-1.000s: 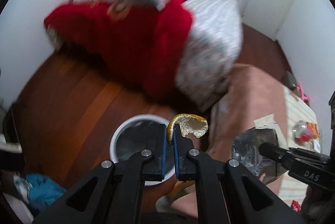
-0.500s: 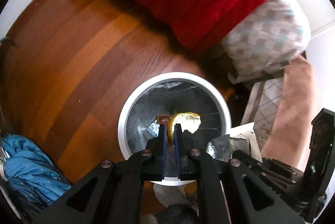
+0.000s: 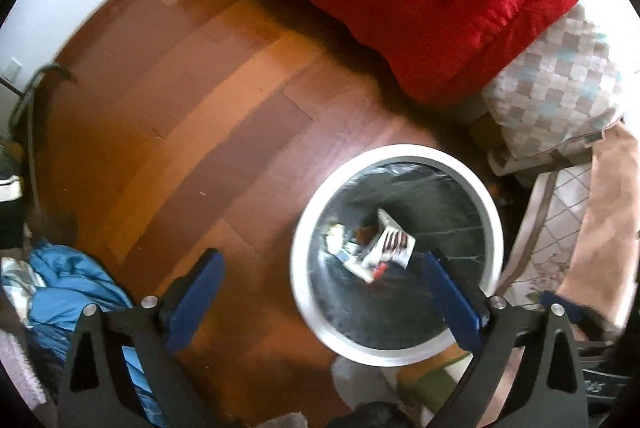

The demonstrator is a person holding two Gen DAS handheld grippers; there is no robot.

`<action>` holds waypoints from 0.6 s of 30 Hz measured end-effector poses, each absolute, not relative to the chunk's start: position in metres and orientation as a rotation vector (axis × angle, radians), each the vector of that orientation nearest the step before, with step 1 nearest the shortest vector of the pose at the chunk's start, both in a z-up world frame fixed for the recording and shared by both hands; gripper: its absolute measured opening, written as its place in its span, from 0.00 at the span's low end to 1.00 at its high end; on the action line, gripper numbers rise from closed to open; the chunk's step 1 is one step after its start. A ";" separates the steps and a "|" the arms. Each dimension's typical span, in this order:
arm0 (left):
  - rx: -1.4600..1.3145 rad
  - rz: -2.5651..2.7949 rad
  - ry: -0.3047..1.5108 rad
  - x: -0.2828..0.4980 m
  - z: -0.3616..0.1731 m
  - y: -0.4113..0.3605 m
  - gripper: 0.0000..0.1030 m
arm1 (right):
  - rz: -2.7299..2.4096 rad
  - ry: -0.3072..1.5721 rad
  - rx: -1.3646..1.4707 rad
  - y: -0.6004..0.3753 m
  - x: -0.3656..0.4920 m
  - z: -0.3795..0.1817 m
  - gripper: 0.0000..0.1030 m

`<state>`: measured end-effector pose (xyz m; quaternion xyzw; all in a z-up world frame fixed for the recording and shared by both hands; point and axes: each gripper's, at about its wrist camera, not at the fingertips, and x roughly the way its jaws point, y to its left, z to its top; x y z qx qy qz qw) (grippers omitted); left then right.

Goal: Collect trash
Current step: 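Carry the banana peel and white wrapper to the bin and open both tools, then move both tools back over the table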

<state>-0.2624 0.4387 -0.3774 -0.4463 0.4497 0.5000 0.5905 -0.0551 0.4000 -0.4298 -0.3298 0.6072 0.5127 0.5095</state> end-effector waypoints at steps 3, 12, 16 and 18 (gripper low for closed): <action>-0.975 1.213 1.051 -0.264 -0.370 0.425 0.98 | 1.207 1.383 -0.854 0.391 -0.058 -0.419 1.00; -0.883 1.222 1.057 -0.254 -0.349 0.393 0.98 | 1.160 1.300 -0.912 0.371 -0.060 -0.406 1.00; -0.848 1.221 1.051 -0.249 -0.337 0.384 0.98 | 1.168 1.277 -0.895 0.361 -0.061 -0.393 1.00; -0.835 1.218 1.044 -0.249 -0.328 0.378 0.98 | 1.175 1.273 -0.882 0.356 -0.061 -0.386 1.00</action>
